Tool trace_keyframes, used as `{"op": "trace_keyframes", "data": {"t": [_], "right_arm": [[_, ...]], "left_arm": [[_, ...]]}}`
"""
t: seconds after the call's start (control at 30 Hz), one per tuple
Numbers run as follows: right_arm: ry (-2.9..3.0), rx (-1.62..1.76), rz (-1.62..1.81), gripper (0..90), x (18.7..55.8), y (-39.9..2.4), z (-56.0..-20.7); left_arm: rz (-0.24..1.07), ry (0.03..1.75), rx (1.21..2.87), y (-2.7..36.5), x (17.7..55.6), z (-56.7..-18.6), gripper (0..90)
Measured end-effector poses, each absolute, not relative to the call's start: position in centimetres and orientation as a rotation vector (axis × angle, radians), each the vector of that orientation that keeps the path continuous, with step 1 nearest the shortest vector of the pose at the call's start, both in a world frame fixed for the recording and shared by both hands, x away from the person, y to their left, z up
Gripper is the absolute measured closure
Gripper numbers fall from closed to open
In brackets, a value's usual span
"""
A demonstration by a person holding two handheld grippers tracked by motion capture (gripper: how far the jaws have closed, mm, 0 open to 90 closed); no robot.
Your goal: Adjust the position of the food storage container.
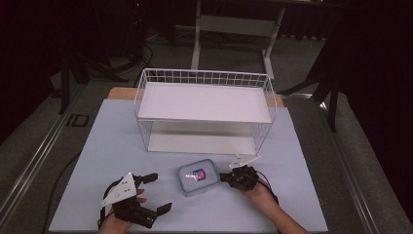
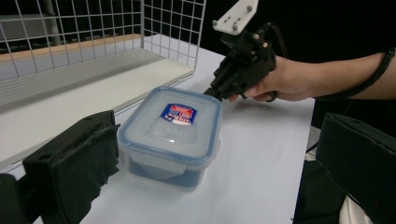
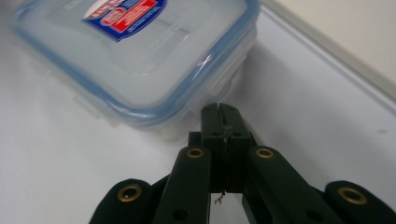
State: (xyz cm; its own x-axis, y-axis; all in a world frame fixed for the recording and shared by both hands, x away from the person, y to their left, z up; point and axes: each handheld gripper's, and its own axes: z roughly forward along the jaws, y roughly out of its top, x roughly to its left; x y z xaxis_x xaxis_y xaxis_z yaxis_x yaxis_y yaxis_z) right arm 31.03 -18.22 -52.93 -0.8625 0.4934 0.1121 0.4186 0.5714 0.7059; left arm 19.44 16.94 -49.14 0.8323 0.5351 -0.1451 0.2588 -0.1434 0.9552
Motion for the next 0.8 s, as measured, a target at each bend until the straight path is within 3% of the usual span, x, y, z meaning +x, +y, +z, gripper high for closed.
{"op": "trace_keyframes", "data": {"t": [0.8], "right_arm": [[2.771, 0.64, 1.215, 90.0, 28.5, -15.4, -52.7]], "left_arm": [[0.262, 0.621, 1.74, 16.9, 19.5, -49.2, 0.2]]}}
